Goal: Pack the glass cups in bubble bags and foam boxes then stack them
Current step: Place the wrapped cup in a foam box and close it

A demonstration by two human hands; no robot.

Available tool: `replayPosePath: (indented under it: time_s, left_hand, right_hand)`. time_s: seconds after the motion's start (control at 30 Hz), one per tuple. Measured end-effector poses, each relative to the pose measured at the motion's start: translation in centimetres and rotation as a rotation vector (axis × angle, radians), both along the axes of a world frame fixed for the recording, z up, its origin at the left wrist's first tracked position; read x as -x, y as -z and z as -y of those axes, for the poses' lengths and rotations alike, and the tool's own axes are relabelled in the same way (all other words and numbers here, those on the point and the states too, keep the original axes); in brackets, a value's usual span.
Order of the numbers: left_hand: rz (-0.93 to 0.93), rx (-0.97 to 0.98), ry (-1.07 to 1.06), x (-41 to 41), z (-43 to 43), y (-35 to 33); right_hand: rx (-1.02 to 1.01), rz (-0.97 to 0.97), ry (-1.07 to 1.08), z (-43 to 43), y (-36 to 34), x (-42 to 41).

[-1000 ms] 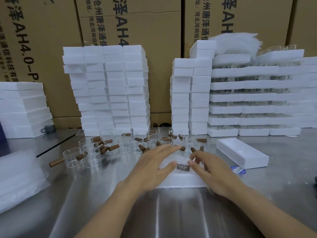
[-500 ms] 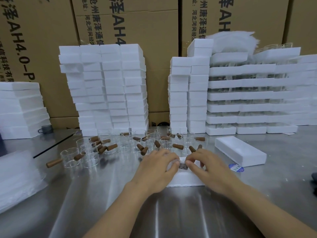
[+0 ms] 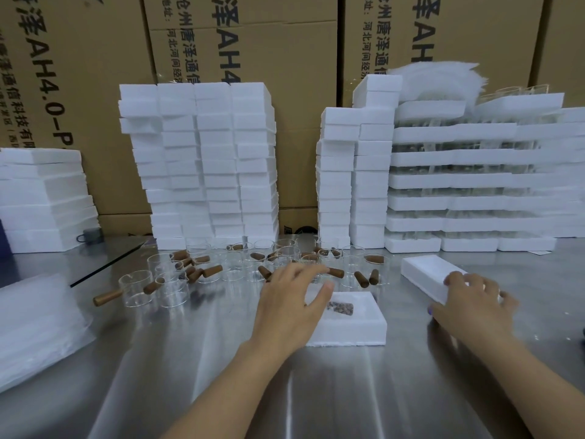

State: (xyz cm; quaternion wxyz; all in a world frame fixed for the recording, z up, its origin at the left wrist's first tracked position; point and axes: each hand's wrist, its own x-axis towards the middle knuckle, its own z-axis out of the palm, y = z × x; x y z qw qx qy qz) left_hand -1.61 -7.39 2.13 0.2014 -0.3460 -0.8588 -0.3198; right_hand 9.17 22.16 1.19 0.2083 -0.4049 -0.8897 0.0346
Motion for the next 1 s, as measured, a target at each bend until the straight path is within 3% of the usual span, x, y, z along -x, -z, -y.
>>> replayPosePath:
  time_s: [0.3,0.4,0.53,0.67,0.8,0.9,1.0]
  left_hand:
    - [0.055,0.202,-0.046,0.4,-0.5,-0.2]
    - [0.059,0.233,-0.039,0.2,-0.5,-0.3]
    - [0.083,0.214,-0.026,0.1,-0.3,-0.5]
    - [0.294,-0.139,0.104,0.0,0.3,-1.3]
    - [0.574,-0.616,0.334,-0.1,0.8,-3.9]
    - [0.633,-0.663,0.433,0.1,1.9,-4.9]
    - [0.632,-0.654,0.404,0.6,2.9,-5.2]
  right_hand:
    - [-0.013,0.075,0.02,0.4,-0.4,-0.3]
    - [-0.025,-0.083,-0.019,0.9,-1.5,-0.6]
    - [0.001,-0.507,-0.264,3.4,-3.6,-0.7]
    - [0.172,-0.849,-0.577,7.2,-5.0,-1.2]
    - [0.595,-0.909,-0.888,9.4,-5.5,-1.4]
    - [0.81,-0.954,-0.947,9.8,-5.6,-1.2]
    - [0.981,-1.005,-0.85,9.4,-6.1,-1.3]
